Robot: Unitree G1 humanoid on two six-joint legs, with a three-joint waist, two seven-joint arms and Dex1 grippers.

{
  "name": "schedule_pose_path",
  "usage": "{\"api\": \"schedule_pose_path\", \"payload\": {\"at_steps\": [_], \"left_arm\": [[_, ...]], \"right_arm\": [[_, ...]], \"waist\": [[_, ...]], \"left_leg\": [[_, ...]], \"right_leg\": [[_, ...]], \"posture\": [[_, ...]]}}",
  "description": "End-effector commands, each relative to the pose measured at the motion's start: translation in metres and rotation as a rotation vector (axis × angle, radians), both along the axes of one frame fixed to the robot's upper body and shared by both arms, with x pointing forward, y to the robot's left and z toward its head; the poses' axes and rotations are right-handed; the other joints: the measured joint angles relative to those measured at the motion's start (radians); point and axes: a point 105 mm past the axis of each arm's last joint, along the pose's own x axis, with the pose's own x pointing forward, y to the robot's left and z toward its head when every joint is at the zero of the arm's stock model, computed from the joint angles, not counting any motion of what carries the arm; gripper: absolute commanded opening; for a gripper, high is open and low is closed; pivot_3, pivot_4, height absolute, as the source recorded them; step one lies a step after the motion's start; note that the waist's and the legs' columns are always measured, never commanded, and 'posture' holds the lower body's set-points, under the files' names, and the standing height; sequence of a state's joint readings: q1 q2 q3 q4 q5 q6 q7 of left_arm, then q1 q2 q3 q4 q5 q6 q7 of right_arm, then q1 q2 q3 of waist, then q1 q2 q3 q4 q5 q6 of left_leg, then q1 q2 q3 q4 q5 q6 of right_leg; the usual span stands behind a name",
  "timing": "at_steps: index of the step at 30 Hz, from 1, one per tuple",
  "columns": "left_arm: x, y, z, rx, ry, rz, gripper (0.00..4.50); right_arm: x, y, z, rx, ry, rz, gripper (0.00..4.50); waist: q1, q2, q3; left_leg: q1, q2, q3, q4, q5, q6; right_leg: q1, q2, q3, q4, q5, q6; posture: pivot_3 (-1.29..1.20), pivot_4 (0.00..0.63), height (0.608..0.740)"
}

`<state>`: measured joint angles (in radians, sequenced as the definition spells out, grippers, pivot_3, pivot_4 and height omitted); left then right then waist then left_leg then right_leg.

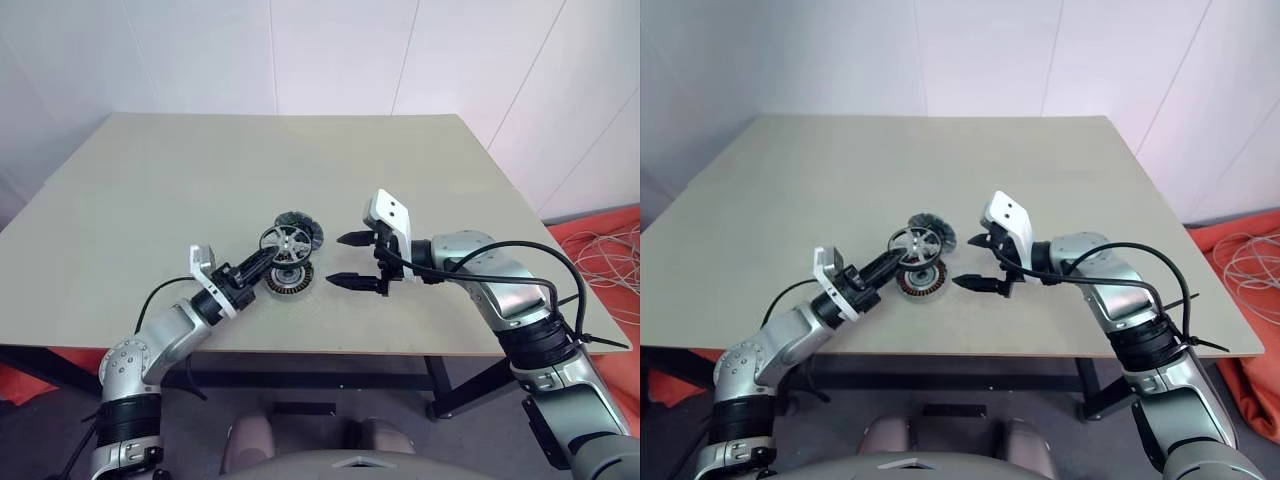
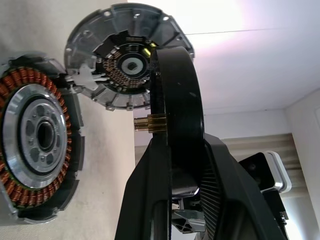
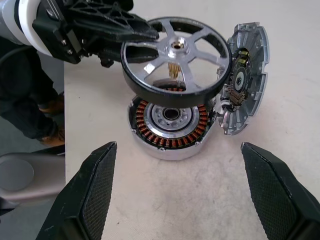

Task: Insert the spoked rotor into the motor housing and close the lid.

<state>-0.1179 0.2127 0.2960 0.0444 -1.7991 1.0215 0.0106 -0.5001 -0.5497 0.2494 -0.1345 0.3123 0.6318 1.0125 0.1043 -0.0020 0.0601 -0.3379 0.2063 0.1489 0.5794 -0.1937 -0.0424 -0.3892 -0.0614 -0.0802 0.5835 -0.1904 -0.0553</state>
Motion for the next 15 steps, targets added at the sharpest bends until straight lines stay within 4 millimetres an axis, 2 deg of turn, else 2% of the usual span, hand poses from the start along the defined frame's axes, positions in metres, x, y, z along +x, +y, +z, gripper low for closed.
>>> {"api": "schedule_pose_path", "payload": {"at_steps": [1,15], "left_arm": [[0.004,-0.004,0.007,-0.021,-0.033,-0.019,0.42],[0.007,-0.001,-0.009,0.009,0.012,-0.006,0.42]], "right_arm": [[0.000,0.001,0.014,0.013,-0.063,0.010,4.50],[0.000,0.002,0.014,0.016,-0.061,0.013,4.50]], "waist": [[0.001,0.000,0.000],[0.001,0.000,0.000]], "left_leg": [[0.000,0.000,0.000,0.000,0.000,0.000],[0.000,0.000,0.000,0.000,0.000,0.000]], "right_leg": [[0.000,0.000,0.000,0.000,0.000,0.000],[0.000,0.000,0.000,0.000,0.000,0.000]], "posture": [[0.00,0.000,0.740],[0.00,0.000,0.740]]}}
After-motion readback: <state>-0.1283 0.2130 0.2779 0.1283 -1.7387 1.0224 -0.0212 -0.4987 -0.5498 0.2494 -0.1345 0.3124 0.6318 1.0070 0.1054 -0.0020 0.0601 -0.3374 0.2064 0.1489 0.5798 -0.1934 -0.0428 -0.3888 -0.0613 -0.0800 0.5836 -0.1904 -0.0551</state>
